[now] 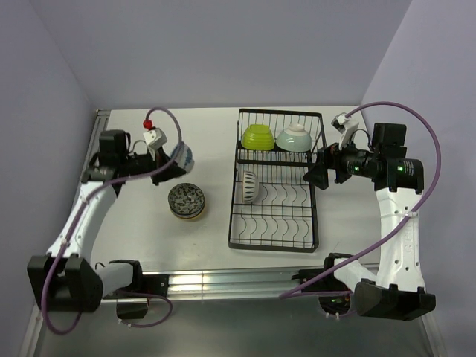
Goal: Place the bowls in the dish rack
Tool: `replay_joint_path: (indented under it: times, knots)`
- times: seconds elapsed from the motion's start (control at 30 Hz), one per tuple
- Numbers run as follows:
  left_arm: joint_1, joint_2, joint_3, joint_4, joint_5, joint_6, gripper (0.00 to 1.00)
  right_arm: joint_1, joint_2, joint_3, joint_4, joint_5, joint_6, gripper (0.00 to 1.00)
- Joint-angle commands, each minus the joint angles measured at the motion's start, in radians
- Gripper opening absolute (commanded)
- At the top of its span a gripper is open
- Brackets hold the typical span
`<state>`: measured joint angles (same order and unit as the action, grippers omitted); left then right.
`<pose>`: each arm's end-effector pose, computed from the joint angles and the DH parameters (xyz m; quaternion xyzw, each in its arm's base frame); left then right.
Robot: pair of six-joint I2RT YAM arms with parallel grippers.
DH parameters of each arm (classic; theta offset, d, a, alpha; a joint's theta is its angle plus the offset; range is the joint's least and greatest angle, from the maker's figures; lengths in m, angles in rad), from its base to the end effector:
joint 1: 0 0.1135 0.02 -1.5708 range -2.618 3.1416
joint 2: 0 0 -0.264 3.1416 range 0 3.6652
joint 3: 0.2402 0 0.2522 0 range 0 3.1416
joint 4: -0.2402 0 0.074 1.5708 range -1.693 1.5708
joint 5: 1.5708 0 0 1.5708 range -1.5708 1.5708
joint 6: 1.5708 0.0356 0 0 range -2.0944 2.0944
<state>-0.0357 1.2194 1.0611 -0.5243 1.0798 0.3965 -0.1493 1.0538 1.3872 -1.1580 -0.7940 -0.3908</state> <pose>0.2496 -0.0403 0.3247 0.3818 0.7092 -0.3905 0.4458 0.1704 0.0000 0.4072 -0.2433 0.8355 0.2573 0.4200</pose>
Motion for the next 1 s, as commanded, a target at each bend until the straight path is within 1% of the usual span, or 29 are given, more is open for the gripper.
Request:
replay_joint_path:
  times: [0.0,0.03,0.07,0.1,0.13,0.17,0.2,0.23,0.27,0.3,0.33,0.4,0.43,0.67,0.73,0.87,0.97]
  knots:
    - [-0.087,-0.173,-0.206,0.63,0.125,-0.597,0.0,-0.007,-0.015,0.019,0.001,0.003,-0.005,0.99]
    - [-0.108,-0.191,-0.255,0.735,0.103,-0.69,0.0,-0.007,-0.014,0.021,-0.002,0.001,-0.006,0.99]
    - [-0.156,-0.204,-0.318,0.848,0.077,-0.761,0.0,-0.007,-0.014,0.026,-0.003,0.002,-0.005,0.99]
    - [-0.185,-0.221,-0.343,0.881,-0.002,-0.877,0.0,-0.007,-0.012,0.029,-0.008,0.007,-0.01,0.99]
    - [-0.214,-0.227,-0.371,0.932,-0.033,-0.95,0.0,-0.009,-0.014,0.032,-0.008,0.01,-0.011,0.99]
    - [-0.263,-0.234,-0.436,1.022,-0.061,-1.026,0.0,-0.007,-0.015,0.032,-0.008,0.013,-0.01,0.99]
    - [-0.285,-0.239,-0.456,1.112,-0.099,-1.13,0.0,-0.007,-0.015,0.032,-0.005,0.015,-0.007,0.99]
    - [-0.311,-0.235,-0.461,1.121,-0.171,-1.153,0.0,-0.007,-0.014,0.03,-0.003,0.013,-0.005,0.99]
    - [-0.379,-0.227,-0.48,1.147,-0.199,-1.183,0.0,-0.007,-0.014,0.026,0.0,0.009,-0.003,0.99]
    - [-0.409,-0.213,-0.487,1.19,-0.231,-1.235,0.0,-0.007,-0.014,0.024,0.003,0.006,0.003,0.99]
    - [-0.473,-0.204,-0.495,1.21,-0.298,-1.263,0.0,-0.007,-0.014,0.019,0.006,0.006,0.006,0.99]
    - [-0.527,-0.169,-0.521,1.271,-0.346,-1.342,0.0,-0.007,-0.015,0.013,0.007,0.007,0.006,0.99]
    - [-0.565,-0.156,-0.535,1.284,-0.4,-1.366,0.0,-0.007,-0.017,0.013,0.004,0.013,0.004,0.98]
    - [-0.658,-0.038,-0.567,1.353,-0.566,-1.576,0.0,-0.007,-0.011,0.044,-0.02,0.039,-0.006,0.98]
    - [-0.681,-0.021,-0.573,1.395,-0.584,-1.602,0.0,-0.007,-0.011,0.042,-0.02,0.042,-0.006,0.98]
    - [-0.699,0.054,-0.567,1.481,-0.63,-1.711,0.0,-0.007,-0.017,0.026,-0.02,0.041,-0.01,0.98]
    - [-0.721,0.066,-0.559,1.512,-0.666,-1.737,0.0,-0.007,-0.02,0.006,-0.032,0.035,-0.013,0.98]
